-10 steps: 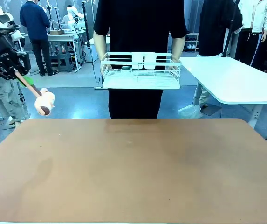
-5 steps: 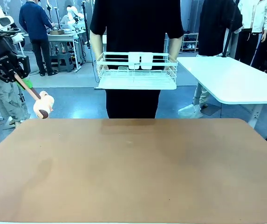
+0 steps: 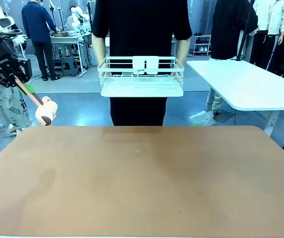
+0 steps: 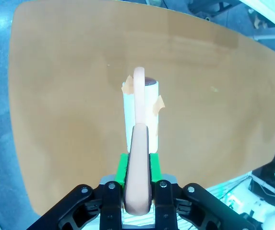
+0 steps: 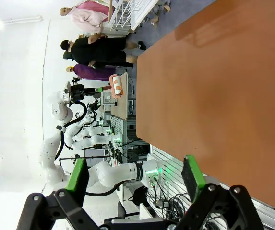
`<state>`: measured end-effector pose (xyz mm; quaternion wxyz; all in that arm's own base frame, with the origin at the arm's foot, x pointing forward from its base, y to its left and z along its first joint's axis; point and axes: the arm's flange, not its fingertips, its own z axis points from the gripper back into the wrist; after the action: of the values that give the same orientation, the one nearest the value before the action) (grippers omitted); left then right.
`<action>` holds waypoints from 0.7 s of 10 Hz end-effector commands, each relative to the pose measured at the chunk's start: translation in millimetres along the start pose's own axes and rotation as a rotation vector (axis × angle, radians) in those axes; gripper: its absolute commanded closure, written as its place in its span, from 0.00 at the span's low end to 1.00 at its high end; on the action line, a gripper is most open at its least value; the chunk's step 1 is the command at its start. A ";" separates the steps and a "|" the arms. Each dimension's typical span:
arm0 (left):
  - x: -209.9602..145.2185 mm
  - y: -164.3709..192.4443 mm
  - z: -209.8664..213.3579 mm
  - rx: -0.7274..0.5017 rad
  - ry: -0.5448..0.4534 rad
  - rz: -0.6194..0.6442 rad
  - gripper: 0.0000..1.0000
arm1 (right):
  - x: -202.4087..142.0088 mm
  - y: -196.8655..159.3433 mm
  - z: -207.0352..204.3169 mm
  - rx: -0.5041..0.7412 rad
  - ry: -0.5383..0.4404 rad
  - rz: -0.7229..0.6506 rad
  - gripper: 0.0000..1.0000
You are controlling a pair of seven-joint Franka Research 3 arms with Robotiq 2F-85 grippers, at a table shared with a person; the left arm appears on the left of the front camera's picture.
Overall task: Clean the table.
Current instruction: Place the Lint Roller down when the Dish drying rack is positioned in the middle of the table.
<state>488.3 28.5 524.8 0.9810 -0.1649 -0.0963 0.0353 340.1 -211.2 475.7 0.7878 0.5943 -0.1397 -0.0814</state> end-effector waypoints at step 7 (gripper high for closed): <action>0.8 0.3 5.0 0.002 -0.008 0.002 0.92 | -2.0 2.1 0.8 0.013 0.003 0.012 0.00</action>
<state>488.3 28.5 524.8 0.9810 -0.1649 -0.0963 0.0353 340.1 -211.2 475.7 0.7878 0.5943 -0.1397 -0.0814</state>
